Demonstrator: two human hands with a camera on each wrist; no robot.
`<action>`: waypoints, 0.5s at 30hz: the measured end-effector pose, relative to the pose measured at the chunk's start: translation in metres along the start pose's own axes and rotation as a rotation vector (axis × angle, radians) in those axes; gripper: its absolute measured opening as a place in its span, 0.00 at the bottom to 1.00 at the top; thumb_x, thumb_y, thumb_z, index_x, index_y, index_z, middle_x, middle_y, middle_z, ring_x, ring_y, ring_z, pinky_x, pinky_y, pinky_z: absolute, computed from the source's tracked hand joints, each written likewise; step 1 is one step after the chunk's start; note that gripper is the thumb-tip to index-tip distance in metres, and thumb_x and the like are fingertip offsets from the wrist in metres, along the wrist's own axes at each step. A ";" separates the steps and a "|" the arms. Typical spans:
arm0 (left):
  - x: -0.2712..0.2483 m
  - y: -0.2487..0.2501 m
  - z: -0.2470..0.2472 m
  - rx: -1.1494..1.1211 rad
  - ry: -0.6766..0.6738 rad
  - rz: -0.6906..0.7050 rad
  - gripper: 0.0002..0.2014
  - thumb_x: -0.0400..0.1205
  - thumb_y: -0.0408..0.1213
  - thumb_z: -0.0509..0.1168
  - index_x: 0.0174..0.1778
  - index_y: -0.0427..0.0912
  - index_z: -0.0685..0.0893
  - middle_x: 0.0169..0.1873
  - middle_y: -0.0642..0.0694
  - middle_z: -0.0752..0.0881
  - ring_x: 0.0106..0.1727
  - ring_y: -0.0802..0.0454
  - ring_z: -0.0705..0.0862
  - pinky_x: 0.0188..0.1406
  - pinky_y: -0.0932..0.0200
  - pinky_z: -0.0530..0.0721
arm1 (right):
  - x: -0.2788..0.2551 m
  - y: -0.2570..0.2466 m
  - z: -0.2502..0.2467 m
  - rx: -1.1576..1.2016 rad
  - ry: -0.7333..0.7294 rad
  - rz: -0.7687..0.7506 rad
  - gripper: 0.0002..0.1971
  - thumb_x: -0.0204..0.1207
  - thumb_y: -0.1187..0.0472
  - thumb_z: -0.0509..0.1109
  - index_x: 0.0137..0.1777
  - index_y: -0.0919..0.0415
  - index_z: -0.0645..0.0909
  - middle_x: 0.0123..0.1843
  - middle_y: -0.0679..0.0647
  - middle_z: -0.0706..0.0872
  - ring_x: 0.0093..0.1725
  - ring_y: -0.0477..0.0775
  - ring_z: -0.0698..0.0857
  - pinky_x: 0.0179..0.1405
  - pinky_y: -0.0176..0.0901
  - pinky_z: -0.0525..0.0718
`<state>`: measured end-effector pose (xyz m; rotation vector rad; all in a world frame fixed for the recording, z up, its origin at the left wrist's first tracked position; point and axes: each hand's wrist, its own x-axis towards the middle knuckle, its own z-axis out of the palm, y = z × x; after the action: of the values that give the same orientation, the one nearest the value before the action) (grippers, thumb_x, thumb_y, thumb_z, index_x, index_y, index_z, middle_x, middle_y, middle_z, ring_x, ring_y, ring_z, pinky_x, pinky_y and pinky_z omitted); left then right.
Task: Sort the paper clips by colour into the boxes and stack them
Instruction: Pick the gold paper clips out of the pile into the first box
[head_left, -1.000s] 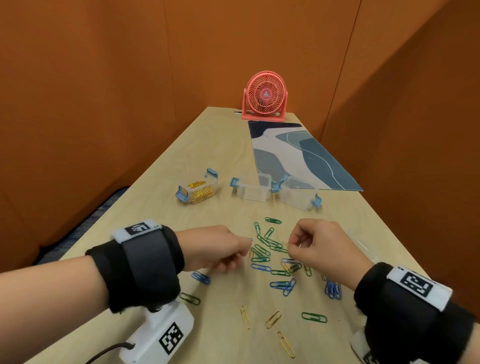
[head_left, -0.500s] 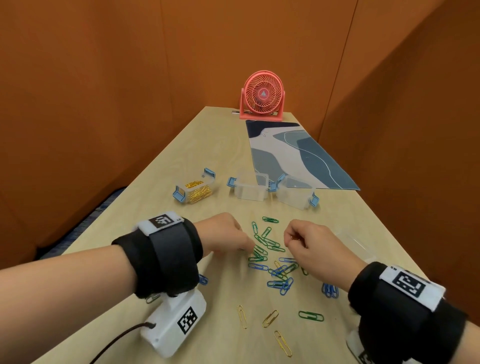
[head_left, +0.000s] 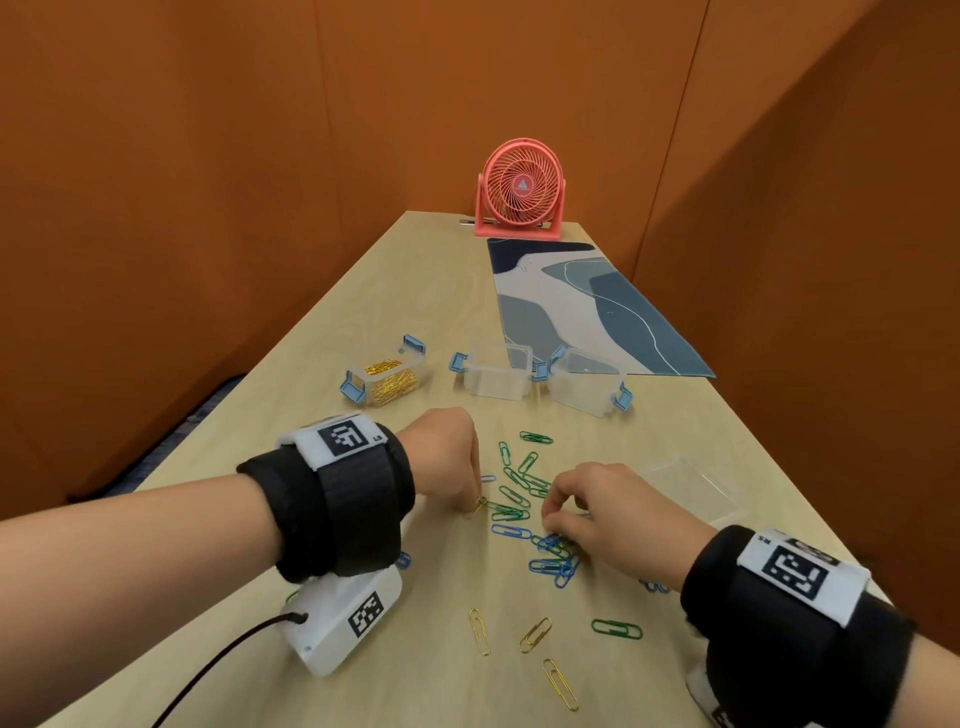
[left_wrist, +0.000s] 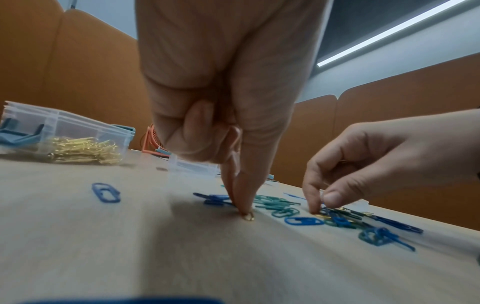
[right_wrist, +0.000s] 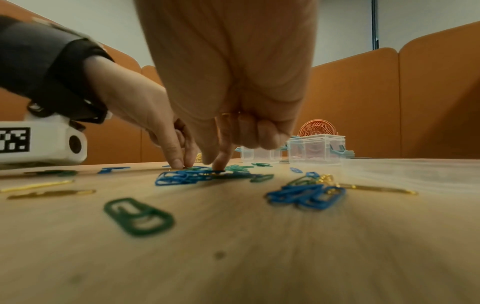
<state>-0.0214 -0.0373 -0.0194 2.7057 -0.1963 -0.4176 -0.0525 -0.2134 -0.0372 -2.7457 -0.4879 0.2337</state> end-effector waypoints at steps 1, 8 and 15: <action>-0.001 -0.002 -0.001 0.004 0.002 0.006 0.09 0.72 0.33 0.75 0.48 0.40 0.90 0.46 0.46 0.89 0.44 0.54 0.82 0.39 0.65 0.78 | 0.000 0.000 -0.001 0.005 0.004 -0.005 0.08 0.79 0.56 0.64 0.52 0.54 0.85 0.54 0.50 0.82 0.52 0.47 0.76 0.50 0.36 0.71; -0.008 -0.005 0.004 0.012 0.032 0.040 0.09 0.72 0.38 0.76 0.46 0.41 0.91 0.38 0.50 0.85 0.42 0.55 0.81 0.38 0.65 0.76 | 0.000 0.000 -0.002 0.020 0.035 0.019 0.06 0.74 0.55 0.72 0.46 0.55 0.88 0.48 0.49 0.84 0.52 0.49 0.82 0.48 0.37 0.76; -0.010 -0.008 0.002 -0.013 -0.135 -0.027 0.16 0.74 0.42 0.74 0.54 0.39 0.88 0.49 0.45 0.88 0.47 0.51 0.81 0.46 0.59 0.82 | -0.003 0.000 -0.003 0.015 0.026 0.038 0.07 0.76 0.57 0.68 0.46 0.53 0.88 0.50 0.49 0.86 0.50 0.49 0.82 0.49 0.38 0.78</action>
<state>-0.0312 -0.0284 -0.0214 2.6717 -0.1934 -0.6083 -0.0543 -0.2154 -0.0346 -2.7415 -0.4256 0.2098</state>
